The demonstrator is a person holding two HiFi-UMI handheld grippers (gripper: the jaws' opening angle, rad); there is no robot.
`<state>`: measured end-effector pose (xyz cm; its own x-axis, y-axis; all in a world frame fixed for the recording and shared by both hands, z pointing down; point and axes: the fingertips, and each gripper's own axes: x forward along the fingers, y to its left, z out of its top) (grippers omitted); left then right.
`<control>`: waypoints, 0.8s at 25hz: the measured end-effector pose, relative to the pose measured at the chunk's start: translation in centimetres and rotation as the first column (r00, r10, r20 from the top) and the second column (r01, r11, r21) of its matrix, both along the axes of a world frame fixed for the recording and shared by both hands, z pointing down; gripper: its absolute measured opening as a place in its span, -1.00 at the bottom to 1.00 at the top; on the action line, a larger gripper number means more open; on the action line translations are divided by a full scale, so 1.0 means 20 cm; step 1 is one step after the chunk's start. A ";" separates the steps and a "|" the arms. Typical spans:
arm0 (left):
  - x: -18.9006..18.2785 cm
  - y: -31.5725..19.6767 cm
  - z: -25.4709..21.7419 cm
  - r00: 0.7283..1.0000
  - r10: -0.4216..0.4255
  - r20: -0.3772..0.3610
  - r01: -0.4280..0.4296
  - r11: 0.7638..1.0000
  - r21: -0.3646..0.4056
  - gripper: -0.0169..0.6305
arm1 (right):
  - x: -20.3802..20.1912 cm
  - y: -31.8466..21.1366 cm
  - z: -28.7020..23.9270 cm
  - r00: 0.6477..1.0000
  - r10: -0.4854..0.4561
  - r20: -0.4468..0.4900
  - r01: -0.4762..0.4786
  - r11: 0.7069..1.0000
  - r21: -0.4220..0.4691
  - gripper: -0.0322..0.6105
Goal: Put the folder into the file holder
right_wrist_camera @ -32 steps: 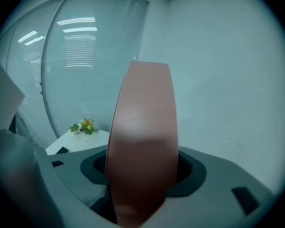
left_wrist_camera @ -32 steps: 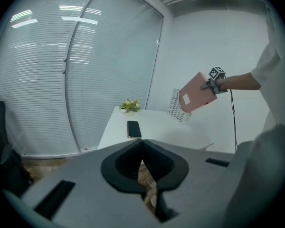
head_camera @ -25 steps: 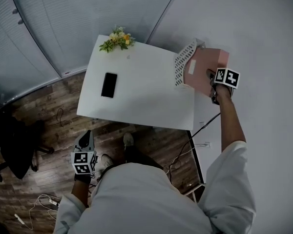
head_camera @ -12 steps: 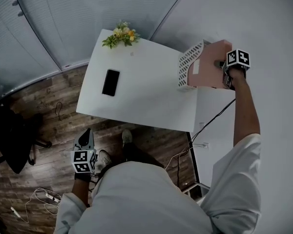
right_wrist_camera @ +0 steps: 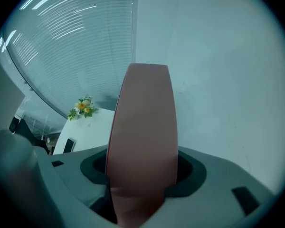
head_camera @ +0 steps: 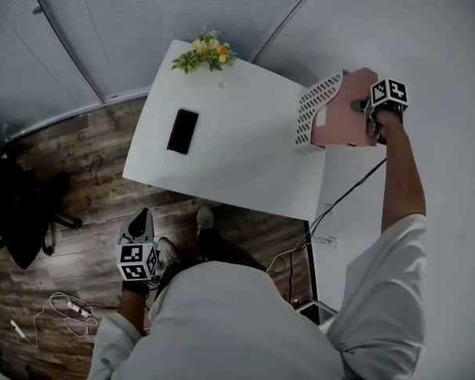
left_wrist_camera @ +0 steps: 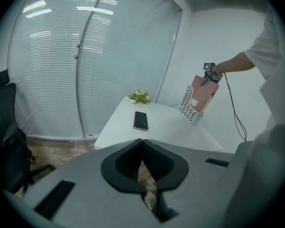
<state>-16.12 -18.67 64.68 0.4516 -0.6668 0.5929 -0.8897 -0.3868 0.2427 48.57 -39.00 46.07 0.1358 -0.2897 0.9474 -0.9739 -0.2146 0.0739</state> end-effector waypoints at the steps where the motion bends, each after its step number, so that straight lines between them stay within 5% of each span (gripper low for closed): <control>1: 0.00 0.00 0.01 1.000 -0.006 0.001 0.006 1.000 -0.003 -0.92 | 0.01 -0.01 0.02 1.000 -0.002 0.005 0.002 1.000 -0.010 0.03; 20: 0.08 0.04 0.05 0.995 -0.098 0.020 0.098 0.995 -0.033 -0.92 | 0.06 -0.14 0.37 0.998 -0.015 0.059 0.023 0.991 -0.131 0.04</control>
<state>-14.62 -17.80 65.63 0.3737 -0.6869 0.6234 -0.9274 -0.2895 0.2370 49.67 -41.73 53.47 0.0750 -0.1641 0.9836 -0.9811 -0.1885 0.0434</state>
